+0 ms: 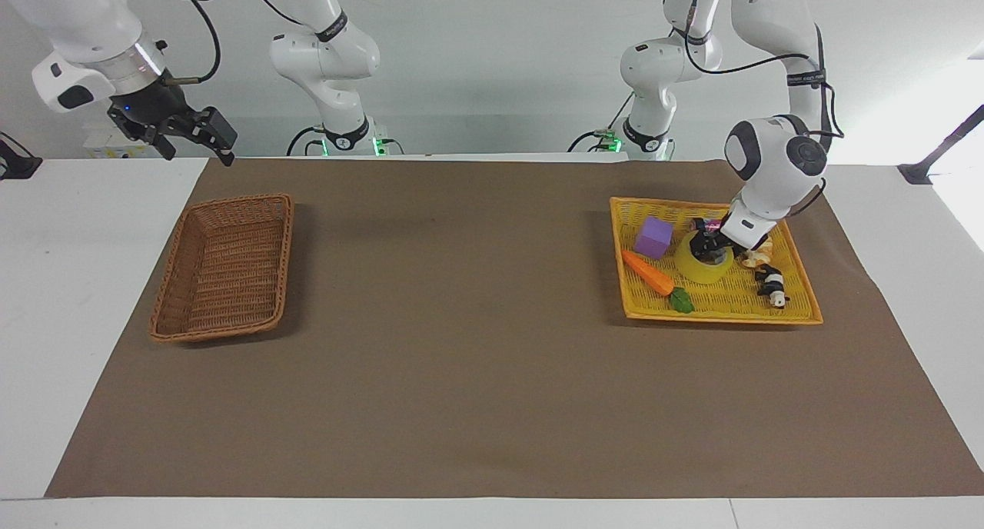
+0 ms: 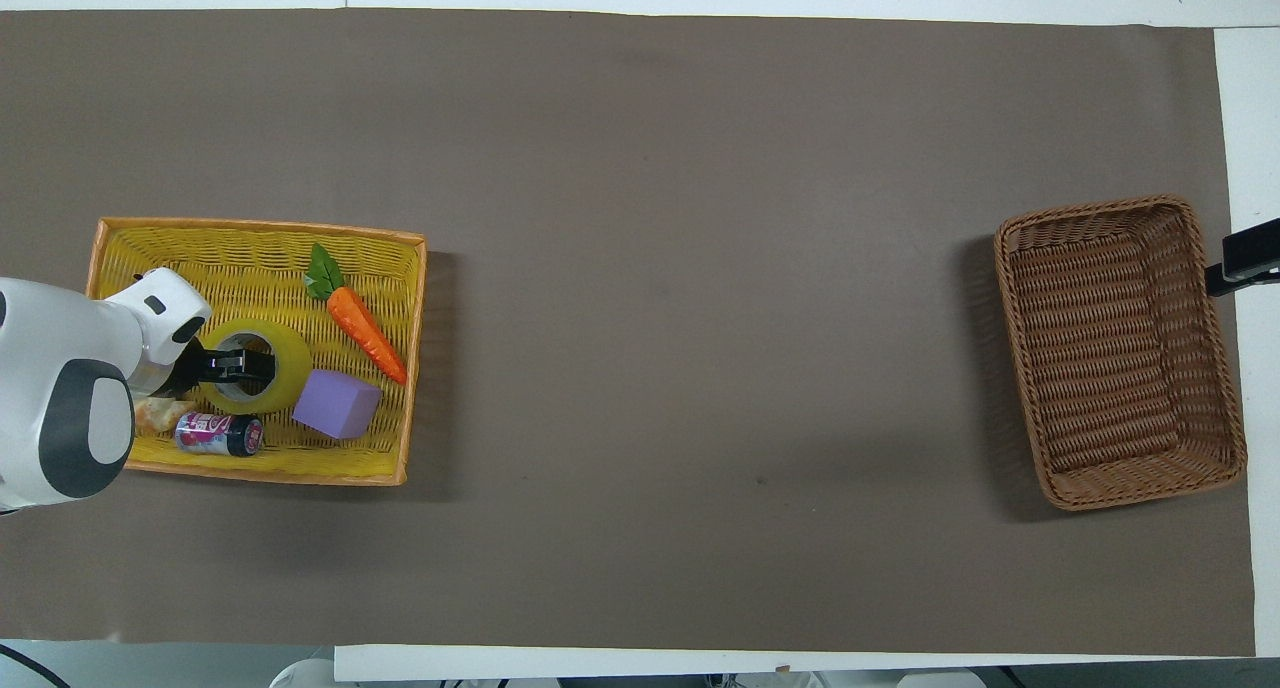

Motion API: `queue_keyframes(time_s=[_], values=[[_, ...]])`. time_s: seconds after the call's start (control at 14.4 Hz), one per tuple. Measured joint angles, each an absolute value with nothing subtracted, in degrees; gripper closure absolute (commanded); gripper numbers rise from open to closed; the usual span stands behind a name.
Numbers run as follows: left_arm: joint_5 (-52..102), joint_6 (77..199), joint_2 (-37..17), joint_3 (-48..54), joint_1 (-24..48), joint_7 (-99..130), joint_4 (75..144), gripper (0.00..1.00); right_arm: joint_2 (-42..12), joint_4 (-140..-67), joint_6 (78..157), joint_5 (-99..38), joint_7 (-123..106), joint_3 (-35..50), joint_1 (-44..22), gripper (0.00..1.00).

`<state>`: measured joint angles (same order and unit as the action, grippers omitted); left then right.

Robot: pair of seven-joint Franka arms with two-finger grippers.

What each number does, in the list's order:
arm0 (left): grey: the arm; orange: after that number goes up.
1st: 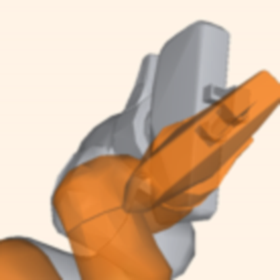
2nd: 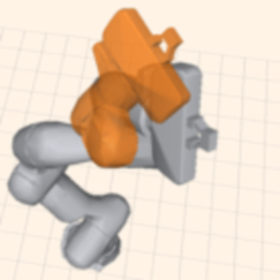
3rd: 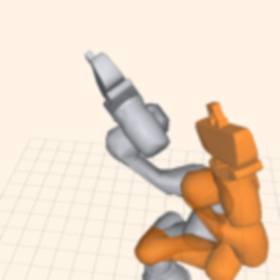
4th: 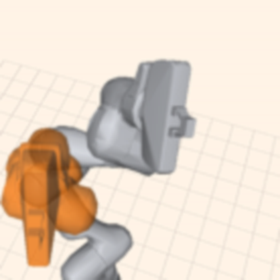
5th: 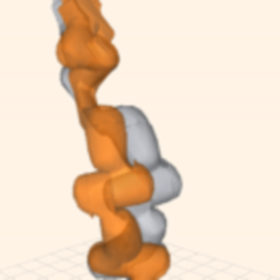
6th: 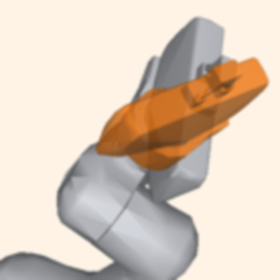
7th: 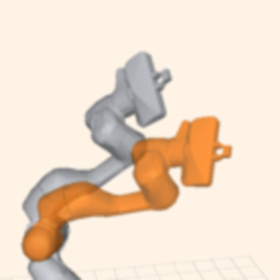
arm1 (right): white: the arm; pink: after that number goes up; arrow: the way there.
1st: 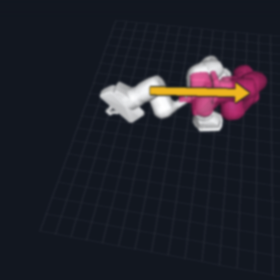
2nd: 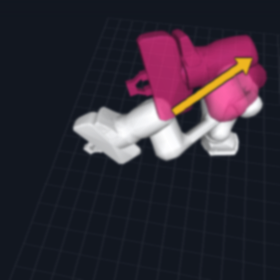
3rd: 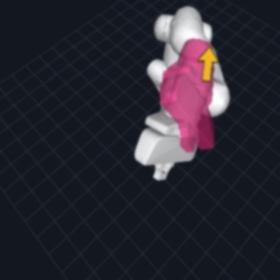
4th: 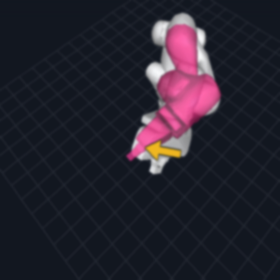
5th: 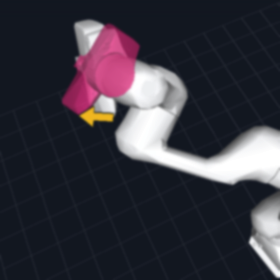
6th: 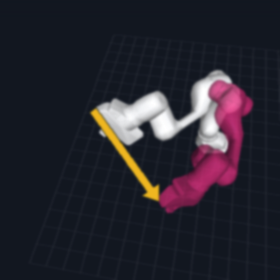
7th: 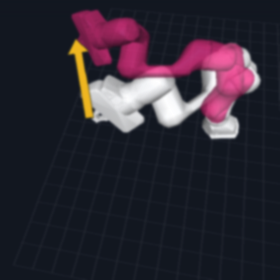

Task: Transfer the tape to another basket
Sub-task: 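Lower the left gripper into the yellow tape roll and grasp it, then lift the tape roll with the left gripper toward the table center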

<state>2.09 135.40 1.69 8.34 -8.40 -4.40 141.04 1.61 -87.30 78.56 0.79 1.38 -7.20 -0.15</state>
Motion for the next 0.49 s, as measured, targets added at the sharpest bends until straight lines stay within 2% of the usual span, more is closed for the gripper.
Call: queue_keyframes(time_s=[0.07,0.14,0.35,0.49], values=[[2.1,135.6,1.7,8.3,-8.4,-4.4,141.2,0.87,1.6,-87.3,78.6,0.8,1.4,-7.2,-0.1,0.0],[2.1,135.7,1.7,8.3,-8.4,-4.4,141.3,1.0,1.6,-87.3,78.6,0.8,1.4,-7.2,-0.1,0.0],[2.1,136.0,2.1,8.1,-8.4,-4.5,140.5,1.0,1.6,-87.3,78.6,0.8,1.4,-7.2,-0.1,0.0],[2.1,134.1,2.1,8.1,-8.5,-4.5,137.1,1.0,1.6,-87.3,78.6,0.8,1.4,-7.2,-0.1,0.0]])
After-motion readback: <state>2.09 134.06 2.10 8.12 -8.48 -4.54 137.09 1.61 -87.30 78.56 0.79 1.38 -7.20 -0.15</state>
